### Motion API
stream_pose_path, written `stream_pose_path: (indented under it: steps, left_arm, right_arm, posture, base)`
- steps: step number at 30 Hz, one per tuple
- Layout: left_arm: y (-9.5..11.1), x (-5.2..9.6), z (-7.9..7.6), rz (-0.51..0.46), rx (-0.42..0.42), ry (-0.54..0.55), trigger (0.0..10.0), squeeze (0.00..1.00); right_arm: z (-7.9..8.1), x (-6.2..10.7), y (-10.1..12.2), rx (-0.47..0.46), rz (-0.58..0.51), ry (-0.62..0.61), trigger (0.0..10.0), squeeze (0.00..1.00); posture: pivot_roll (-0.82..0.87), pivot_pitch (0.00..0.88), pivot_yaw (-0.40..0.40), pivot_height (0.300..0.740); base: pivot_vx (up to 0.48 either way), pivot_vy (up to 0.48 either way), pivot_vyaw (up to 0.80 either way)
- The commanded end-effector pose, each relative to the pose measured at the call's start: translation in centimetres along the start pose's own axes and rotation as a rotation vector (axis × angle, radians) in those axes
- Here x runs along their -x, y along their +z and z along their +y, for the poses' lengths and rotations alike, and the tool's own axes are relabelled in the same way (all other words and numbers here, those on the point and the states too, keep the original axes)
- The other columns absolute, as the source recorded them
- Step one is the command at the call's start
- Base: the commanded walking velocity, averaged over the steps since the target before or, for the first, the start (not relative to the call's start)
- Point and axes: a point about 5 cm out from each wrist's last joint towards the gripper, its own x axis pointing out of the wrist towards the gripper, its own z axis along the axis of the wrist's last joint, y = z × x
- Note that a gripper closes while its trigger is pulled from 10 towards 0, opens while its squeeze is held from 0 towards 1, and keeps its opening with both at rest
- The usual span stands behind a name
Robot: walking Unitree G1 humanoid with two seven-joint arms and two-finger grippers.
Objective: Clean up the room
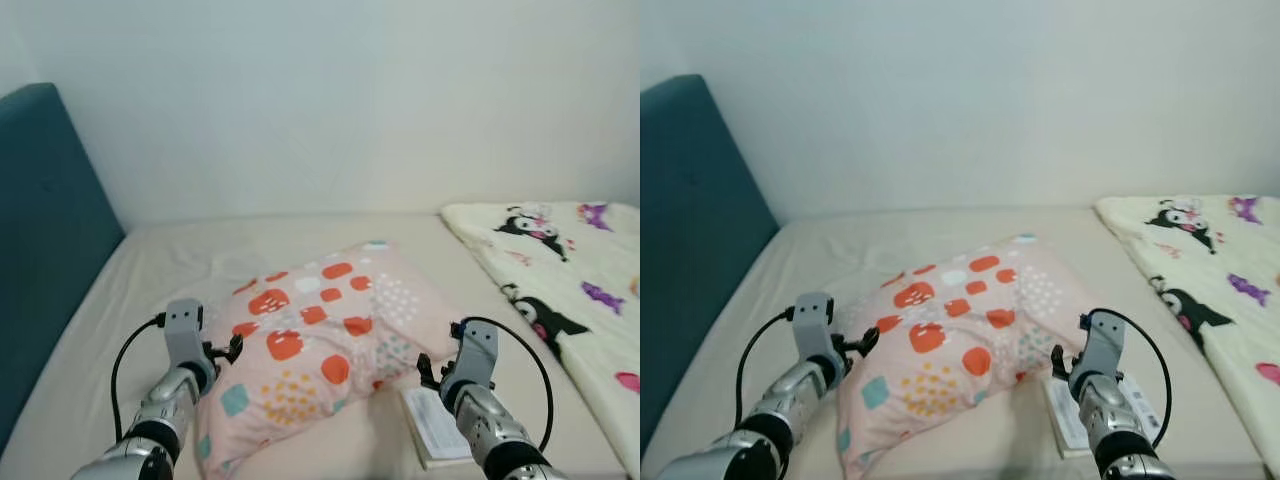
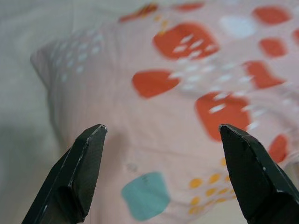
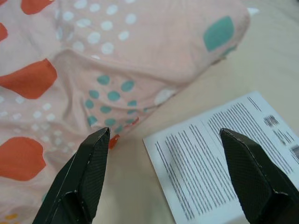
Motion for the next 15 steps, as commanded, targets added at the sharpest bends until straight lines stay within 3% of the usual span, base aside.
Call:
stream_pose_path:
  steps: [1, 15]
  left_arm:
    - [-0.8, 0.3, 0.7, 0.036, 0.019, 0.036, 10.0, 0.0]
    - [-2.4, 0.8, 1.1, 0.1, 0.043, 0.078, 10.0, 0.0]
  right_arm:
    - [0.1, 0.0, -0.4, -0.003, 0.017, -0.001, 10.0, 0.0]
    - [0.3, 0.1, -0.9, -0.003, 0.03, 0.009, 10.0, 0.0]
  posture:
    - [-0.04, 0.012, 0.019, 0.74]
    - [-0.05, 0.014, 0.015, 0.74]
  base:
    - [0.0, 0.0, -0.69]
    - [0.0, 0.0, -0.69]
